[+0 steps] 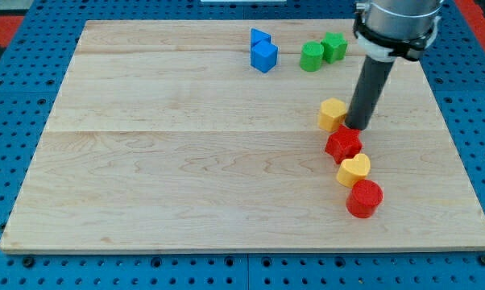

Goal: Place yellow hexagon in between red star and blue cube

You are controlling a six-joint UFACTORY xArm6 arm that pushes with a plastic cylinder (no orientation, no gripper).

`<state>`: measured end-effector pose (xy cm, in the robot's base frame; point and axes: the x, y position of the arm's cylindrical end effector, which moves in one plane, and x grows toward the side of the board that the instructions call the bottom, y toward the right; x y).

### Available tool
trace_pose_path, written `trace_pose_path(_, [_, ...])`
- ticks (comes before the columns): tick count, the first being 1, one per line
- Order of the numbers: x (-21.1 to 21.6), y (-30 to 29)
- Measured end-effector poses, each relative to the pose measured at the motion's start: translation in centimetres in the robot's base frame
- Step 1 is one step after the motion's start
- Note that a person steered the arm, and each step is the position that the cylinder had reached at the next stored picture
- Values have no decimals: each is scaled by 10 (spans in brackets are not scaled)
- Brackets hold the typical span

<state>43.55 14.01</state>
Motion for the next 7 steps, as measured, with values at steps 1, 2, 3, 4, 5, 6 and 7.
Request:
trace_pose_path(1, [-13, -48])
trace_pose_path(2, [-30, -42])
trace_pose_path(3, [-40, -23])
trace_pose_path(4, [-43, -22])
trace_pose_path(5, [-43, -27])
trace_pose_path(6, [-43, -60])
trace_pose_path(7, [-47, -61])
